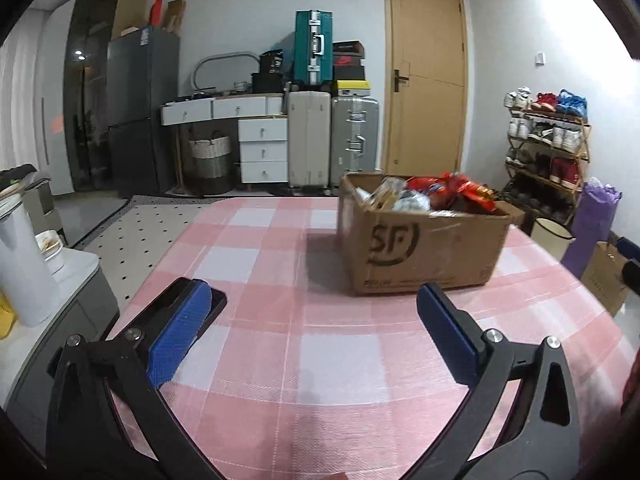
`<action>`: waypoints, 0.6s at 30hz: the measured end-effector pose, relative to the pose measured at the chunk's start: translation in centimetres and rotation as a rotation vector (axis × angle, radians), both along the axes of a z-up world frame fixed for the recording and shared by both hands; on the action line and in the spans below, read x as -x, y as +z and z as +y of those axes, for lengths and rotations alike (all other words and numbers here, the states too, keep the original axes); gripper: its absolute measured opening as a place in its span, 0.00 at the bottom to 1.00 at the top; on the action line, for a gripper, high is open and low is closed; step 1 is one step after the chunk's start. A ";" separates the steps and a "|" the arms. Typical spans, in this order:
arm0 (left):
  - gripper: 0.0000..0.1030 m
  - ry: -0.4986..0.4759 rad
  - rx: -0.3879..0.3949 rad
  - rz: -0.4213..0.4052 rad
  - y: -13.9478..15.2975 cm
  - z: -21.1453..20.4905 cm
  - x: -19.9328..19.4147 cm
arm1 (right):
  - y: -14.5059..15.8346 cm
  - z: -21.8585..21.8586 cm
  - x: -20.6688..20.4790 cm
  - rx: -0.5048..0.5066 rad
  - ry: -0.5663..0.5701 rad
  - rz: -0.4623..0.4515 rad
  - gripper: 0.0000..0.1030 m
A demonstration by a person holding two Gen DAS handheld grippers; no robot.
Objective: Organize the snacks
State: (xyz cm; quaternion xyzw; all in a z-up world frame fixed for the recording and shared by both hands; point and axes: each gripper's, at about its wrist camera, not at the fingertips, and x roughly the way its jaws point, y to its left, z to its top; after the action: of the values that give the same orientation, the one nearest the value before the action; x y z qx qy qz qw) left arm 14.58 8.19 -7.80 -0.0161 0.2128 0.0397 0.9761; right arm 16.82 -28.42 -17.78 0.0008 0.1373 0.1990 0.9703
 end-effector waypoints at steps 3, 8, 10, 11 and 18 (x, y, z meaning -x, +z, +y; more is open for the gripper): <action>1.00 0.010 -0.012 -0.006 -1.6 -0.2 -0.4 | -1.4 -0.8 0.1 -0.027 -0.012 -0.003 0.99; 1.00 0.022 -0.027 -0.013 -2.0 -0.3 -0.6 | -2.5 -0.8 -1.0 -0.004 -0.036 0.018 1.00; 1.00 0.018 -0.033 -0.005 -2.5 -0.4 -0.9 | -2.6 -0.9 -1.5 -0.007 -0.040 0.027 1.00; 1.00 0.017 -0.034 -0.003 -2.2 -0.4 -0.7 | -2.6 -1.0 -1.6 -0.012 -0.040 0.028 1.00; 1.00 0.014 -0.037 -0.013 -2.4 -0.5 -0.7 | -2.5 -0.6 -2.1 0.001 -0.038 0.032 1.00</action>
State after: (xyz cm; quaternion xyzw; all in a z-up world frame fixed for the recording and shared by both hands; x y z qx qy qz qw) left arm 15.31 7.64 -10.24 0.0002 0.2057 0.0504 0.9773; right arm 18.90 -29.00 -20.29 0.0062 0.1528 0.1802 0.9717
